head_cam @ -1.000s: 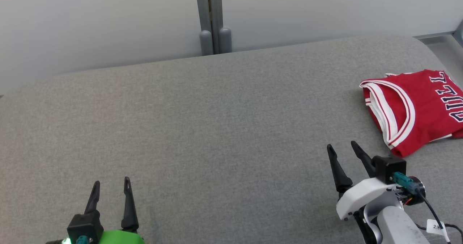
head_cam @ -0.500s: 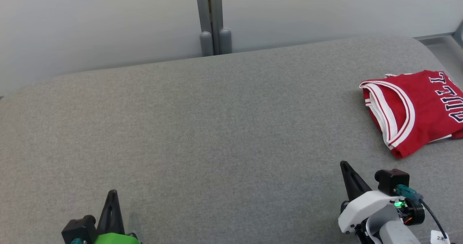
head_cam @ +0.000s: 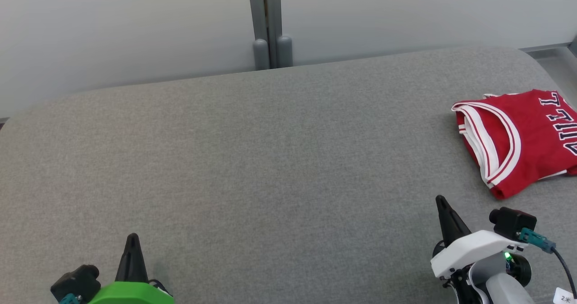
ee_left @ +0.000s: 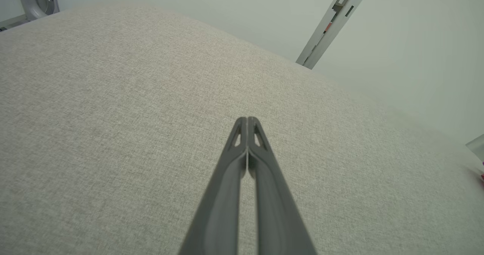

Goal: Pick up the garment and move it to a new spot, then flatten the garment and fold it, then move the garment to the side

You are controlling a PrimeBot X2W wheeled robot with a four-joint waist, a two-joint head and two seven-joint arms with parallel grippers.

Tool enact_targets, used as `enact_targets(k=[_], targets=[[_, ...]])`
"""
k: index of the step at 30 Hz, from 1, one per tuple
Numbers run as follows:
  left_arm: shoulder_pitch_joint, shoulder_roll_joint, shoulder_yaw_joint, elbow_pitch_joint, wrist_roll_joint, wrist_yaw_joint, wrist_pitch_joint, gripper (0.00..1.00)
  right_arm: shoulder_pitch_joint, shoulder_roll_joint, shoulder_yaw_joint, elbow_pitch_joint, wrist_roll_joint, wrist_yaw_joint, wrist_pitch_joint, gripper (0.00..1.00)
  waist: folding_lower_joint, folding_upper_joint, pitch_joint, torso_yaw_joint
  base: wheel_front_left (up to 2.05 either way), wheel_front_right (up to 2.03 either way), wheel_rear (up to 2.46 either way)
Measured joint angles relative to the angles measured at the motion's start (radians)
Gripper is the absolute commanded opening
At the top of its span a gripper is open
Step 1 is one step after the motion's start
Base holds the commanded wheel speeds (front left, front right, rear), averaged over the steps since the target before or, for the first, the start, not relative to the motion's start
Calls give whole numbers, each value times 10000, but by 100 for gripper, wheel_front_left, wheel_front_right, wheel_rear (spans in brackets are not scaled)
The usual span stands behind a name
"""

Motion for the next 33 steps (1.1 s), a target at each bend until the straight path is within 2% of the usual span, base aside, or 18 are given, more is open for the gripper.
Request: enact_targets(k=[15,33], targets=[[-277,2,215,-196,-2326,-88,589,0,65,-6,-286,-495,2268,0,581,0,0,0,-9,110,0,0,0],[-568,8,439,-301,-4608,-190,1179,0,214,-13,-579,-989,4525,0,1160,0,0,0,-22,241,0,0,0]])
